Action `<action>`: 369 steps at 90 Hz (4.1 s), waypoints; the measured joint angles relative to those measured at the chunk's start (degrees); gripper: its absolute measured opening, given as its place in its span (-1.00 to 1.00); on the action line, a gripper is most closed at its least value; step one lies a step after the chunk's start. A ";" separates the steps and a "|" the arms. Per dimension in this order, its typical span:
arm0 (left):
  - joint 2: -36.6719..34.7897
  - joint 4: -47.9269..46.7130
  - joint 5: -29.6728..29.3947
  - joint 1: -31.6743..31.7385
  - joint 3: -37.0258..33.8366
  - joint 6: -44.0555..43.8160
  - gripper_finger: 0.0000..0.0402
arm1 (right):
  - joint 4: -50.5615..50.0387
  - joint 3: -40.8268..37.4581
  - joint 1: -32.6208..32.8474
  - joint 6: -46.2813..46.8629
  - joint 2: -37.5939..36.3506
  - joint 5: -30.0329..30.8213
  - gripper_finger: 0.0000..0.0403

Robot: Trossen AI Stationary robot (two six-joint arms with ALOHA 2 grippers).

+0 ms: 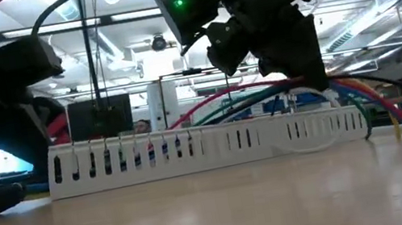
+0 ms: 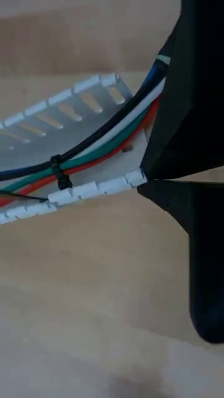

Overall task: Ziptie cables
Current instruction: Put the zip tied cable wires into the white cable duct

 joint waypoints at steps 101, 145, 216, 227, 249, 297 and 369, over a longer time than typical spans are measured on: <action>0.19 -0.99 1.06 0.13 -0.22 -0.09 -1.00 | -0.02 10.08 2.99 14.75 -20.90 11.02 -0.32; 0.20 0.21 2.06 0.13 -0.24 5.45 -1.00 | 1.46 9.99 26.80 27.50 -9.85 27.21 -0.32; 0.24 4.58 4.18 0.13 -0.24 10.39 -1.00 | -0.05 10.01 22.89 44.76 9.34 43.75 0.36; 0.24 4.54 3.85 0.13 -0.24 10.46 -1.00 | 0.05 9.81 22.72 42.78 9.16 47.15 0.30; 0.20 2.75 3.98 0.11 -0.22 10.15 -1.00 | 0.03 3.99 20.79 41.80 9.14 46.86 0.18; 0.05 -2.26 8.20 -0.39 -0.07 8.56 -1.00 | 0.05 1.57 17.63 20.03 9.14 53.63 -0.14; 0.20 -3.83 7.09 -1.42 0.03 4.76 -1.00 | 2.40 1.62 17.18 15.27 9.14 49.29 0.13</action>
